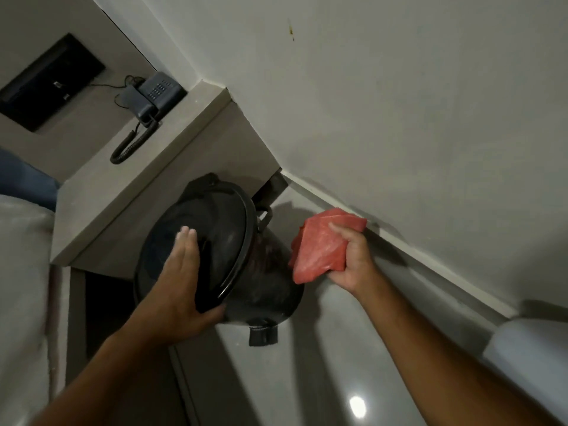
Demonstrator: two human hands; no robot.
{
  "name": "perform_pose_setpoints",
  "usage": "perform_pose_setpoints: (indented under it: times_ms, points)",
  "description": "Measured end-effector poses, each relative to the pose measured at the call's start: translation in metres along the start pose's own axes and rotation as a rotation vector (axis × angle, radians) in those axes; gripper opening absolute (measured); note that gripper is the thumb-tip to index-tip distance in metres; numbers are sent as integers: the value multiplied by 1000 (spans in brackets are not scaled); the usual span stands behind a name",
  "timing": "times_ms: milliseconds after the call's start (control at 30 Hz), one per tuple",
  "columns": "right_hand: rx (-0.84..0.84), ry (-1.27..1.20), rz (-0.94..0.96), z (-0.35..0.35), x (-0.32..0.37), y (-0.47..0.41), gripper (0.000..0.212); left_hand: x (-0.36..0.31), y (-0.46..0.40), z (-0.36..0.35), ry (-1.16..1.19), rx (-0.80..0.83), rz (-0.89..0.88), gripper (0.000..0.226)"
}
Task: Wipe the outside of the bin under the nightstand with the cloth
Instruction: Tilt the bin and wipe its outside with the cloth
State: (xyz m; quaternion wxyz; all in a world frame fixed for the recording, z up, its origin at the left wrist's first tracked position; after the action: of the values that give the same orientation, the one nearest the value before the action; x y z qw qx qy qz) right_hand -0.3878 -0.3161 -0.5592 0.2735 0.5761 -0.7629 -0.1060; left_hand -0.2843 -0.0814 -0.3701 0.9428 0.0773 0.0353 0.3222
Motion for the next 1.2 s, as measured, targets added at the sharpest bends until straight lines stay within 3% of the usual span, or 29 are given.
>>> perform_pose_setpoints:
  times_ms: [100, 200, 333, 533, 667, 733, 833, 967, 1100, 1200]
  points:
    - [-65, 56, 0, 0, -2, -3, 41, -7, -7, -1, -82, 32, 121, 141]
    - [-39, 169, 30, -1, 1, -3, 26, -6, -7, 15, 30, -26, 128, 129]
    - [-54, 486, 142, -7, 0, -6, 57, 11, -1, 41, 286, -193, 146, 103]
    - [-88, 1175, 94, -24, -45, -15, 102, 32, 0, 44, 470, -240, 115, 104]
    - [-133, 1230, 60, -61, -45, -41, 118, 39, -4, 48, 446, -204, 83, 104]
    - [-50, 1232, 105, -99, -36, -47, 102, 39, -8, 47, 439, -217, 104, 102]
    - [93, 1303, 331, -151, -36, -36, 75, 35, -14, 47, 445, -317, 190, 104]
    - [109, 1304, 805, -169, -62, 7, 45, 24, -22, 48, 411, -379, 275, 111]
    - [107, 1571, 1123, -139, -111, 42, 73, 12, -35, 48, 396, -353, 313, 108]
    - [194, 1785, 1319, -107, -157, 57, 82, 8, -44, 50, 363, -369, 379, 112]
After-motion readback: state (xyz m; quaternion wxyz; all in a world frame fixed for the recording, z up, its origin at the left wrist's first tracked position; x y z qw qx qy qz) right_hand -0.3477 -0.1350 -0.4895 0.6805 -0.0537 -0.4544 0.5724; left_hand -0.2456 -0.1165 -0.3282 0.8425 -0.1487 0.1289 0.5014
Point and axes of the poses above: each hand's wrist, its own y-axis away from the middle knuckle, its own z-axis out of the back of the hand, x = y × z, the point moved 1 cm from there along -y, towards the middle knuckle, and after that the axes turned 1 degree about x, right-handed, at the moved point
